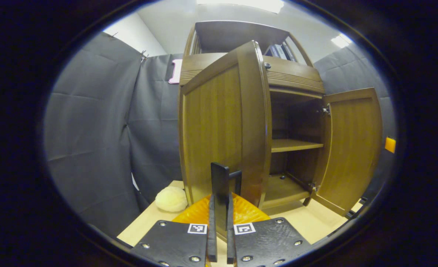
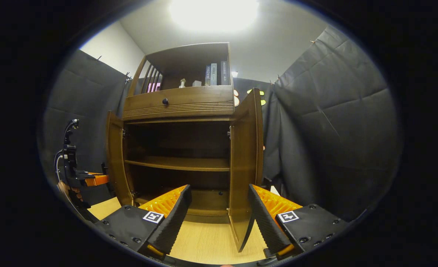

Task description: Open the right door of the double-door shoe cabinet with the right hand, and open the left door with the left hand.

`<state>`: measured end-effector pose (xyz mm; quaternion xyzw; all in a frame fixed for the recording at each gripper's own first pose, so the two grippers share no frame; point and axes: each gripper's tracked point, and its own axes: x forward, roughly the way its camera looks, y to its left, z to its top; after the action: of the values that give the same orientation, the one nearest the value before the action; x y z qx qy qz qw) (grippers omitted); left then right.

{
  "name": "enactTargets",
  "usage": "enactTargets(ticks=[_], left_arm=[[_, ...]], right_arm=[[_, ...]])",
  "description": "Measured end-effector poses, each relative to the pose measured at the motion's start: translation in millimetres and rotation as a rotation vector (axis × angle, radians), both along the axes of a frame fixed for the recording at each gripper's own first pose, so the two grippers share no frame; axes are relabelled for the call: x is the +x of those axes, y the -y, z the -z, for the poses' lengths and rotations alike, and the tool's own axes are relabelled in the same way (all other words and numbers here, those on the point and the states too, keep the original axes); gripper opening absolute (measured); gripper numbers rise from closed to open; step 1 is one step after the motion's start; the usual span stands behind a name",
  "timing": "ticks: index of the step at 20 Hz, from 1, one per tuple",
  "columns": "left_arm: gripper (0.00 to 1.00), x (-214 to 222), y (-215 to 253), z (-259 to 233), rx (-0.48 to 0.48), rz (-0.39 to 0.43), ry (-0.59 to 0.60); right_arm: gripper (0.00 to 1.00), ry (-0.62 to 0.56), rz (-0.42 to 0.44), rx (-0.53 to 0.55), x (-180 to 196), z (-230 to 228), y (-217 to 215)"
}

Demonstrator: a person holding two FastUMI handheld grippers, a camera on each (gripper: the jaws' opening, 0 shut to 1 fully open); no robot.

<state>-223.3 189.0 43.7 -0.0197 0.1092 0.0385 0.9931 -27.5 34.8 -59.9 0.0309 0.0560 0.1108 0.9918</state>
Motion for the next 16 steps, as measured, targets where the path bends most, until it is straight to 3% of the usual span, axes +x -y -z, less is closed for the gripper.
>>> enactTargets(ticks=[3,16], left_arm=[[0.14,-10.8,-14.8,0.1,0.014,-0.013,0.001],[0.14,-41.7,-81.9,-0.1,0.038,-0.075,0.014]], right_arm=[[0.92,-0.001,-0.007,0.004,-0.3,-0.1,-10.3],[0.95,0.012,-0.065,-0.003,-3.7,-4.8,-66.7]])
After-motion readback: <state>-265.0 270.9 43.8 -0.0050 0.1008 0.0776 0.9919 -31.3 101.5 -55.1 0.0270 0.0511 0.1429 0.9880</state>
